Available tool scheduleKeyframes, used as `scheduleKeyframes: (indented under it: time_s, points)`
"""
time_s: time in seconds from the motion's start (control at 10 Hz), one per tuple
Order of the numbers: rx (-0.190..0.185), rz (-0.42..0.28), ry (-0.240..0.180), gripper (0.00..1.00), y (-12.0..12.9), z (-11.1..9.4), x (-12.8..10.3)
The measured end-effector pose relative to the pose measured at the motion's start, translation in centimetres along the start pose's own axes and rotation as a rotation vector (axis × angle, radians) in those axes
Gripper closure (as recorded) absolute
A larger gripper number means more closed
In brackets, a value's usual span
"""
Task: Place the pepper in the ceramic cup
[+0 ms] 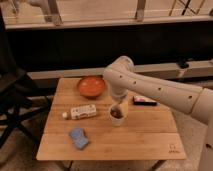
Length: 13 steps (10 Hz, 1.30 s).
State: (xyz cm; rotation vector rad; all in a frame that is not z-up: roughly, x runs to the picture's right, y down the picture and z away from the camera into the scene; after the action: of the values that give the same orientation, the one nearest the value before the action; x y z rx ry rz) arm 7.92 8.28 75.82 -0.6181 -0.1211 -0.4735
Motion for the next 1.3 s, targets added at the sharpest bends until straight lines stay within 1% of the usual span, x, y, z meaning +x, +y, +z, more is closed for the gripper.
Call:
scheduleKeyframes:
  time_s: [0.6, 0.8, 1.3]
  points:
    - [0.004, 0.001, -0.009, 0.20, 0.17, -0.39, 0.13]
    - [0.005, 0.006, -0.010, 0.20, 0.38, -0.54, 0.50]
    - [0.004, 0.003, -0.013, 0.20, 0.33, -0.74, 0.41]
